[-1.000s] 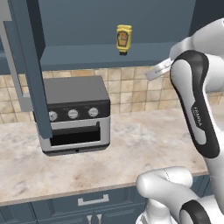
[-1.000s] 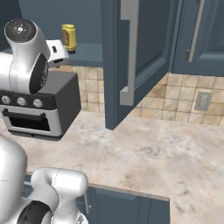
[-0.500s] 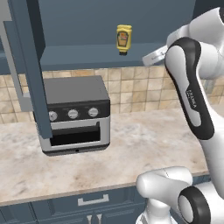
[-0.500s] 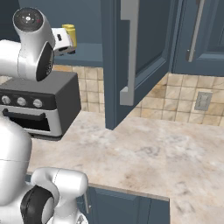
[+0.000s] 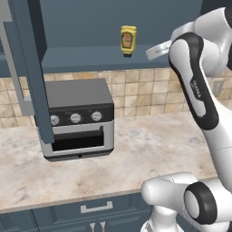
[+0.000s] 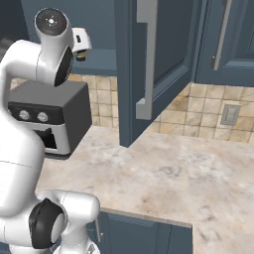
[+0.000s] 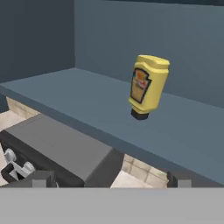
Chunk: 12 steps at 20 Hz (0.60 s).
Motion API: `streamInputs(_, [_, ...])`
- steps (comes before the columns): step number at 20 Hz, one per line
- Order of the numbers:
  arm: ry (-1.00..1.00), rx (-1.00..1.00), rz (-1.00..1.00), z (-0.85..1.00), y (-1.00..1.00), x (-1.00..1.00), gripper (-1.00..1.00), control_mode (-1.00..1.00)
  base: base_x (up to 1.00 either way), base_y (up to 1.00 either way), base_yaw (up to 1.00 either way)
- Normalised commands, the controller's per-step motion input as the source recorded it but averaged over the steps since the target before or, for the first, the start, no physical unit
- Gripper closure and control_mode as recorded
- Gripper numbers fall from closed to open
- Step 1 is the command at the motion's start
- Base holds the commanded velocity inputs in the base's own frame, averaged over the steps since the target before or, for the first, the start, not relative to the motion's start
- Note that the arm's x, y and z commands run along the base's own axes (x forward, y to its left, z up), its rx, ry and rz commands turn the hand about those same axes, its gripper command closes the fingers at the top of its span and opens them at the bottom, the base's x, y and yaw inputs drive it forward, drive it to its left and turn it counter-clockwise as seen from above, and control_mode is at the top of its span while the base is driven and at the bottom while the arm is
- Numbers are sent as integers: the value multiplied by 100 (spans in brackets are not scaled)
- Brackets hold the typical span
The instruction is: Move the mustard and ketchup from the cabinet to the dining counter.
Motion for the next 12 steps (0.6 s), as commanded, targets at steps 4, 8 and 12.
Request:
streamInputs(4, [0,1,0,0,0,40,-100,-100,0,0,0])
streamInputs(8, [0,7,4,8,-2,37,-100,-100,0,0,0])
streamInputs(12, [2,16,9,21,-1,25,-100,-100,0,0,0])
